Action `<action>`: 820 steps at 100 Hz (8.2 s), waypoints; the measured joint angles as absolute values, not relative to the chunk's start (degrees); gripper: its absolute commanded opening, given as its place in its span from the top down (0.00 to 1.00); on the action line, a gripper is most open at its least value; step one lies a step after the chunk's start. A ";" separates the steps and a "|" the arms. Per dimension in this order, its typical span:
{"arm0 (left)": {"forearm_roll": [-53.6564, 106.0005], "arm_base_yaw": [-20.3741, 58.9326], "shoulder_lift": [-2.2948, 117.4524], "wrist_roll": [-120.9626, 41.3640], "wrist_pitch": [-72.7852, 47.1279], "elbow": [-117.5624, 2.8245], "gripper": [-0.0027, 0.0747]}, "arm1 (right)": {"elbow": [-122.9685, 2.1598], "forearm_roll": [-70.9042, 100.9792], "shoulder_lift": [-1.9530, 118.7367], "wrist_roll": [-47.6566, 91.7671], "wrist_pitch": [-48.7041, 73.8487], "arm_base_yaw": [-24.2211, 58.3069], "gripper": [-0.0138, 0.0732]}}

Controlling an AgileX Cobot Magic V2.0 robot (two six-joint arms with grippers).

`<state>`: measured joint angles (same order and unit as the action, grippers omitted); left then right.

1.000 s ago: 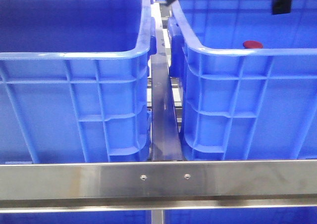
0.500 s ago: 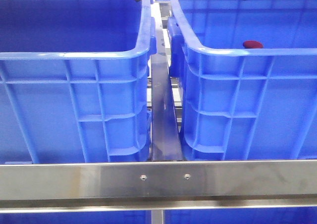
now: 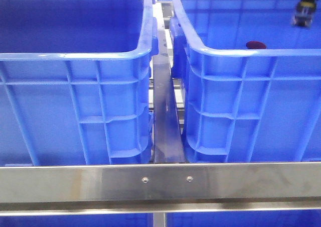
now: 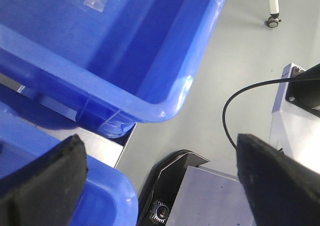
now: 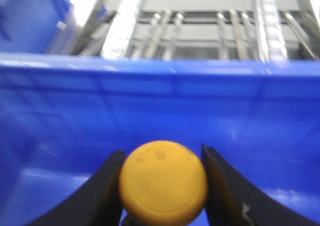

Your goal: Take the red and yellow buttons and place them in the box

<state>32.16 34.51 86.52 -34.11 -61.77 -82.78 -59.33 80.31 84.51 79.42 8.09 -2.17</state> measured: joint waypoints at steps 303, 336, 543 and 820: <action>32.16 34.51 86.52 -34.11 -60.51 -82.78 0.26 | -50.26 81.34 75.08 79.92 7.88 -2.17 0.92; 32.16 34.51 86.52 -34.11 -56.42 -82.78 0.64 | -38.52 81.34 59.48 79.92 11.32 -2.17 0.92; -1.05 34.51 25.86 -1.32 -30.11 -34.28 0.99 | -26.97 80.39 27.62 79.92 22.03 -2.18 0.92; -2.06 -3.52 -0.37 -1.32 0.00 0.06 0.99 | -26.97 80.37 27.62 79.92 22.55 -2.18 0.92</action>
<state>-2.06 -3.52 -0.37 -1.32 0.00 0.06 -26.97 80.37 27.62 79.92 22.55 -2.18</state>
